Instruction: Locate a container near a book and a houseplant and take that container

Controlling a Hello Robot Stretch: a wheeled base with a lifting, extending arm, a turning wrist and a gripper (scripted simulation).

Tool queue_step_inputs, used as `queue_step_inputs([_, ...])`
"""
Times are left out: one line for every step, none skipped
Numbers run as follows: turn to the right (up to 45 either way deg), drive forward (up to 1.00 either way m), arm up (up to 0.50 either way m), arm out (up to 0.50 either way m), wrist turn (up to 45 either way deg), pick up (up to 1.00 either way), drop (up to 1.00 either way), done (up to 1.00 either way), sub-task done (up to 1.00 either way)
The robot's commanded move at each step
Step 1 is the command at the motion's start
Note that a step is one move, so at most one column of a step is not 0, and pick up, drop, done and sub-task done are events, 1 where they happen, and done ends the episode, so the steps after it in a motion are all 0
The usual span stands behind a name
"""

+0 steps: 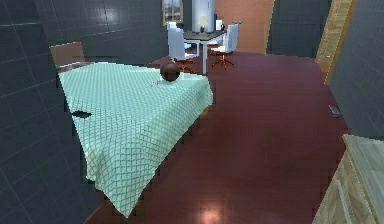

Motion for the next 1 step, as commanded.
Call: queue_step_inputs([0.0,0.00,0.00,0.00,45.0,0.00,0.00,0.00,0.00])
